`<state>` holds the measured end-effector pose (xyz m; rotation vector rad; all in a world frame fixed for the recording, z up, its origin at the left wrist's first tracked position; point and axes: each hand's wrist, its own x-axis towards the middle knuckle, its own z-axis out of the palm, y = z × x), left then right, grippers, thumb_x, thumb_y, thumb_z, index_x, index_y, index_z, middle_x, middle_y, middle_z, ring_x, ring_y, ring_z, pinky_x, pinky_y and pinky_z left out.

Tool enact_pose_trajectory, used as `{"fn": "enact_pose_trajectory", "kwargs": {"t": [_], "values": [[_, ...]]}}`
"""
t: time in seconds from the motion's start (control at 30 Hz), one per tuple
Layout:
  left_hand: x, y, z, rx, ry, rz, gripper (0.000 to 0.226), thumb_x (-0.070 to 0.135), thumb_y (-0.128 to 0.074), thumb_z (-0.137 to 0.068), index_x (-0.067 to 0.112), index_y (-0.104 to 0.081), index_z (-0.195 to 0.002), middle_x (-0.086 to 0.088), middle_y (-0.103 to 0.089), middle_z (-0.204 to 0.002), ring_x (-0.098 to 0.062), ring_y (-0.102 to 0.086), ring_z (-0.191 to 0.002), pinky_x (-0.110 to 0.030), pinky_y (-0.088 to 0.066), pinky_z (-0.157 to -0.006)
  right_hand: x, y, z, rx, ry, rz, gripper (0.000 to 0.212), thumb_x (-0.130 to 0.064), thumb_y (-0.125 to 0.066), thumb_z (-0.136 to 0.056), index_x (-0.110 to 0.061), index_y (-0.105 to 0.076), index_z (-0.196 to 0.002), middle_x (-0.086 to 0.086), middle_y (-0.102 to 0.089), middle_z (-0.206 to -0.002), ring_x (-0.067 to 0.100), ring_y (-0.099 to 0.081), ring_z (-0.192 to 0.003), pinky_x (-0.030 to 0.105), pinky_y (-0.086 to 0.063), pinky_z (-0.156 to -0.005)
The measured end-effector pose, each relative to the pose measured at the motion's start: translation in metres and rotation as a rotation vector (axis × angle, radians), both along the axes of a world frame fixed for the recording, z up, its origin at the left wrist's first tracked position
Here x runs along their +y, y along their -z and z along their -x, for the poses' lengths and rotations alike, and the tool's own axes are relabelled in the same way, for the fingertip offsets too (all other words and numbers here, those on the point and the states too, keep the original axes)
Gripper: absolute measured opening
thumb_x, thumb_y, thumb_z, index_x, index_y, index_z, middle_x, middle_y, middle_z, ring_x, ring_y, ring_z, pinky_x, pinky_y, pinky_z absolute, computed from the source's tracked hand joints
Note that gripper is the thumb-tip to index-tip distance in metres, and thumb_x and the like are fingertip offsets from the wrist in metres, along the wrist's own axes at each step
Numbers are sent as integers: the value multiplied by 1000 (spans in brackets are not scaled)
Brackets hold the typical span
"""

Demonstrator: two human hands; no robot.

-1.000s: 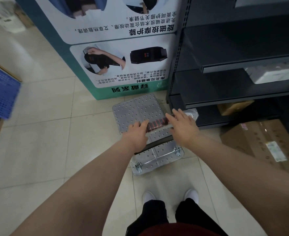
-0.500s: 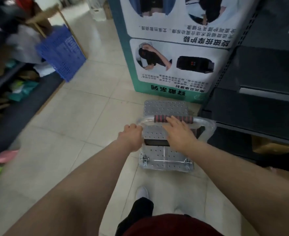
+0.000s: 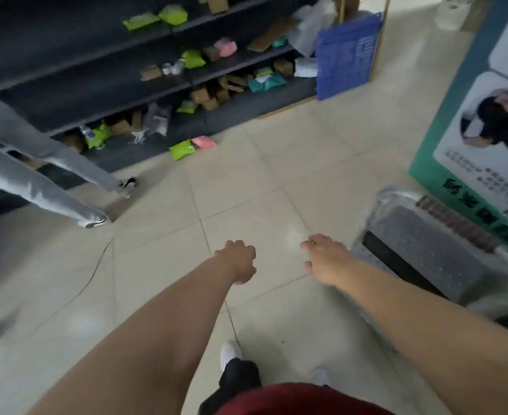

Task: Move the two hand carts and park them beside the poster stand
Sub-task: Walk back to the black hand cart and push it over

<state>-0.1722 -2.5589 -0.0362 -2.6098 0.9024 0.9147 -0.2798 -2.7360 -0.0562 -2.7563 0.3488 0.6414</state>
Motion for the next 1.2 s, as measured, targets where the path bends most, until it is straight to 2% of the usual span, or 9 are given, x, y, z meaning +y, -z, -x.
{"fn": "enact_pose_trajectory", "kwargs": {"t": [0.27, 0.53, 0.73, 1.0, 1.13, 1.2], "values": [[191, -8, 18, 5, -417, 48, 46, 33, -49, -94, 19, -44, -138, -12, -41, -141, -32, -34, -130, -47, -39, -103, 160, -16, -60, 22, -371, -5, 50, -32, -40, -97, -14, -34, -143, 9, -29, -151, 26, -25, -140, 42, -26, -112], [430, -13, 64, 16, -782, 45, 48, 44, -44, -95, 20, -48, -136, -13, -43, -141, -33, -34, -131, -48, -36, -107, 402, -29, -83, -6, -693, 18, 46, -35, -42, -94, -15, -44, -136, 7, -40, -144, 27, -36, -133, 43, -34, -106], [594, -28, 107, -26, -1040, 45, 48, 44, -41, -97, 17, -48, -136, -14, -44, -138, -33, -35, -130, -45, -36, -105, 570, -33, -85, 20, -978, 74, 44, -37, -41, -95, -19, -45, -135, 6, -42, -143, 28, -39, -131, 44, -38, -103], [735, -47, 183, -63, -1393, 34, 48, 44, -40, -98, 16, -48, -136, -14, -44, -140, -32, -35, -130, -38, -34, -104, 759, -47, -85, -33, -1310, 86, 45, -39, -43, -96, -21, -42, -137, 5, -42, -143, 28, -38, -133, 45, -38, -103], [779, -45, 195, -35, -1504, 11, 47, 42, -38, -99, 10, -52, -131, -15, -48, -136, -30, -38, -128, -33, -32, -97, 832, -40, -88, -13, -1448, 87, 47, -40, -43, -96, -22, -41, -139, 5, -40, -145, 27, -37, -134, 44, -37, -105], [801, -40, 191, -25, -1574, 4, 47, 43, -39, -99, 12, -51, -132, -15, -47, -137, -32, -37, -128, -36, -34, -100, 865, -36, -97, -16, -1511, 94, 47, -41, -43, -96, -21, -41, -139, 6, -41, -145, 28, -38, -133, 43, -36, -105]]}}
